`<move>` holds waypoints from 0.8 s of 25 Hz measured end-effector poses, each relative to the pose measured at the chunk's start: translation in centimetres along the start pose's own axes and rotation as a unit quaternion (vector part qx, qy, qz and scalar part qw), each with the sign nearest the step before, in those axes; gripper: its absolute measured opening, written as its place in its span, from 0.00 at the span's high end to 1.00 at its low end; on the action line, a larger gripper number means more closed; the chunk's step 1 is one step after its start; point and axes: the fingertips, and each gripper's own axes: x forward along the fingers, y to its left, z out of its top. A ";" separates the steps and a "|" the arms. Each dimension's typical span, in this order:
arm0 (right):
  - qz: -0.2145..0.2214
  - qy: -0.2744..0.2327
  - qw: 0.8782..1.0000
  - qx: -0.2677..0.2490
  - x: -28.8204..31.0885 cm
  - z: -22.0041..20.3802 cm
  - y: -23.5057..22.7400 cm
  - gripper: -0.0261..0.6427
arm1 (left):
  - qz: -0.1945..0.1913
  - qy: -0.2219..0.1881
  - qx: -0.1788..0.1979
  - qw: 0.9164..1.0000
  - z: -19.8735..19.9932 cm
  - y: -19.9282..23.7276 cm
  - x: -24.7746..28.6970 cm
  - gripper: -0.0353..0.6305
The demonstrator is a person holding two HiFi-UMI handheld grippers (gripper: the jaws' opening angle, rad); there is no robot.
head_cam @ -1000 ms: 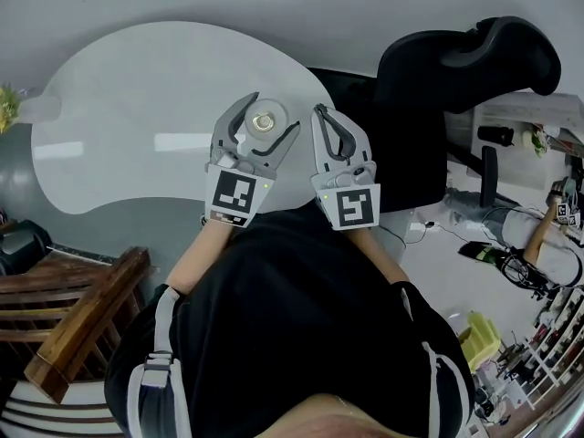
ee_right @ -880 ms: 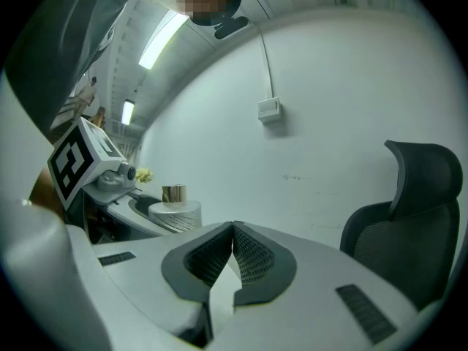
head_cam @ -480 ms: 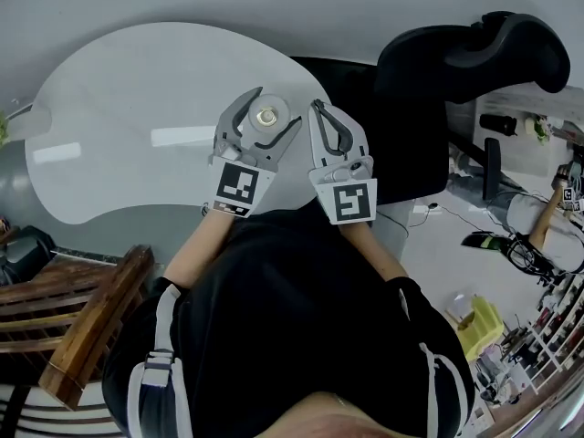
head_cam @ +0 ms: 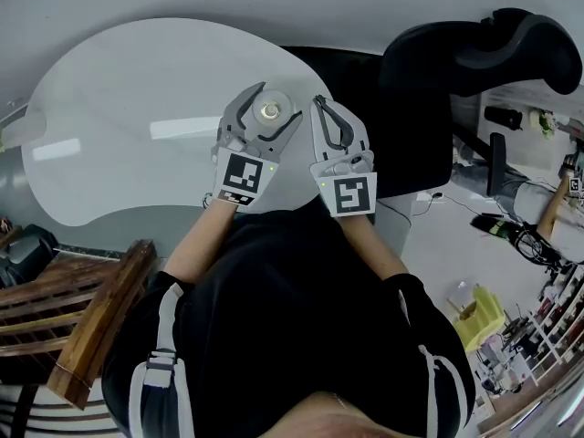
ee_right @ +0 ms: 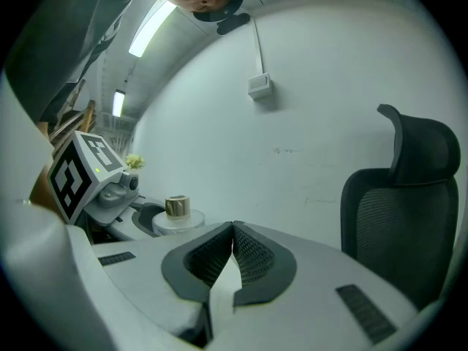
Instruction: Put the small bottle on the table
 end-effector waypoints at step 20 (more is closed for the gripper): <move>0.005 0.043 0.999 0.018 3.1 -4.8 -0.5 0.93 | -0.023 0.033 0.032 0.999 -5.3 1.2 4.8 0.44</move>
